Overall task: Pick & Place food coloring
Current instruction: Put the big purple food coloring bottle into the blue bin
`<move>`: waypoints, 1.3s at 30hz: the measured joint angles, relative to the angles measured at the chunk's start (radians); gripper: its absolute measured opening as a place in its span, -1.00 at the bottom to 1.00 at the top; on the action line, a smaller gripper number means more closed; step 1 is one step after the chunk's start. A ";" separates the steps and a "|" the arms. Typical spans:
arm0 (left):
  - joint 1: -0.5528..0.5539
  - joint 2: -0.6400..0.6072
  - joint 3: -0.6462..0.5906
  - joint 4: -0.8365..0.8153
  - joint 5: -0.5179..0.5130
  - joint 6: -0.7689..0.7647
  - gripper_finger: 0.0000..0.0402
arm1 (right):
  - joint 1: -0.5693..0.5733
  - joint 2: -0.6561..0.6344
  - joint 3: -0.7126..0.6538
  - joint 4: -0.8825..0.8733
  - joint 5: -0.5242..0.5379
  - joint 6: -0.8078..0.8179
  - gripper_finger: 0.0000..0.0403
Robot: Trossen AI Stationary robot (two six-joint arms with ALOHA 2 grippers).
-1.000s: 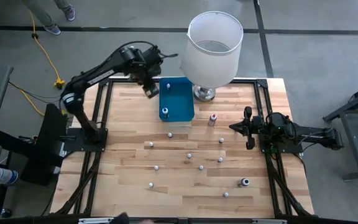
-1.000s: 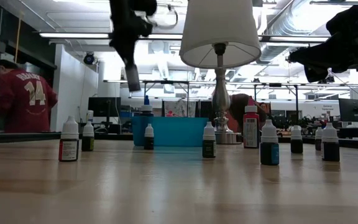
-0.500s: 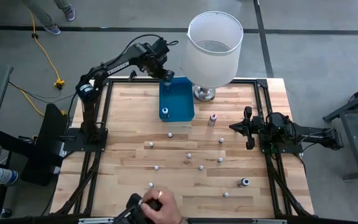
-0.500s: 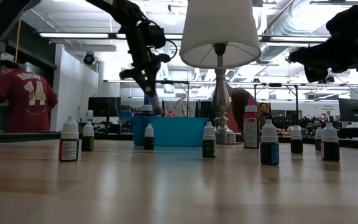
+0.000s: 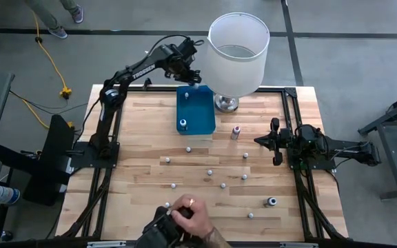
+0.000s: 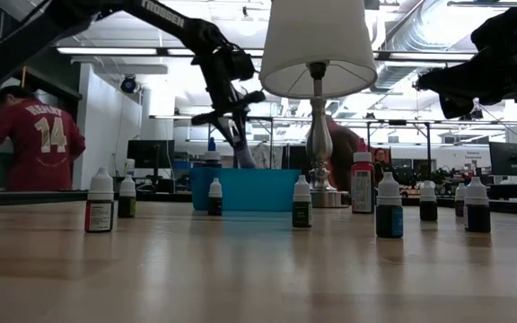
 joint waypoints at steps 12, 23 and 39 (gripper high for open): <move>-0.002 0.075 0.043 -0.002 -0.005 -0.058 -0.45 | 0.000 0.000 0.000 0.000 0.000 0.000 -1.00; -0.003 0.110 0.043 -0.039 -0.045 -0.063 -0.45 | 0.000 0.000 0.000 0.000 0.000 0.000 -1.00; -0.011 0.124 0.043 -0.081 -0.108 -0.048 -0.45 | 0.000 0.000 0.000 0.000 0.000 0.000 -1.00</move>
